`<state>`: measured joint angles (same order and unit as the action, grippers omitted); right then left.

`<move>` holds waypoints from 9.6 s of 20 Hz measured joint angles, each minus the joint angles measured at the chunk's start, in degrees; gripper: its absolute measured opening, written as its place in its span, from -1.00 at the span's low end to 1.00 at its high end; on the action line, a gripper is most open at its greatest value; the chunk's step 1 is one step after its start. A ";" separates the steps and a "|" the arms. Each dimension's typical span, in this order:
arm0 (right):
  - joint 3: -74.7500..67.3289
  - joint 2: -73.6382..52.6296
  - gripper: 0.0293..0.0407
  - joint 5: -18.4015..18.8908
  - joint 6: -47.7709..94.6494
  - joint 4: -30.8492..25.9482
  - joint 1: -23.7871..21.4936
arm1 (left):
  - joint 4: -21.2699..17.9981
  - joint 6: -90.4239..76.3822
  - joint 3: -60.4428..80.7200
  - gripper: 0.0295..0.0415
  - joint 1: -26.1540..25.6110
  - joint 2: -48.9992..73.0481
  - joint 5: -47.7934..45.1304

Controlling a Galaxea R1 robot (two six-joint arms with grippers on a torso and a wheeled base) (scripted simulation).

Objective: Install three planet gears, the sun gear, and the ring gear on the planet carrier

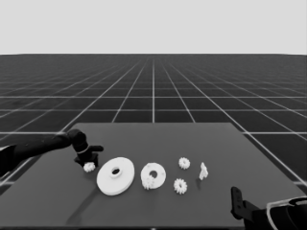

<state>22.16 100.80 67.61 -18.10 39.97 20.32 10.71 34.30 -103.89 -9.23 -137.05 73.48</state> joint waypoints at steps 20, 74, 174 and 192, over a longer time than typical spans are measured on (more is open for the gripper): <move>0.00 0.00 0.61 0.00 0.00 0.00 0.00 | -12.74 25.48 21.29 -0.72 21.73 0.85 17.62; 60.76 47.38 0.63 22.54 -42.13 -40.60 -33.00 | 7.06 -54.36 79.92 0.49 28.83 36.47 -34.71; 48.66 50.87 -0.71 18.75 -63.62 -16.00 -7.26 | 7.06 -54.40 79.95 0.49 28.84 36.50 -34.73; 62.94 68.61 -0.71 22.71 -66.30 -42.97 -34.42 | 7.06 -54.40 79.95 0.49 28.84 36.50 -34.73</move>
<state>85.10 169.41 90.32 -84.40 -3.00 -14.10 17.77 -20.10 -23.94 19.61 -100.55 38.76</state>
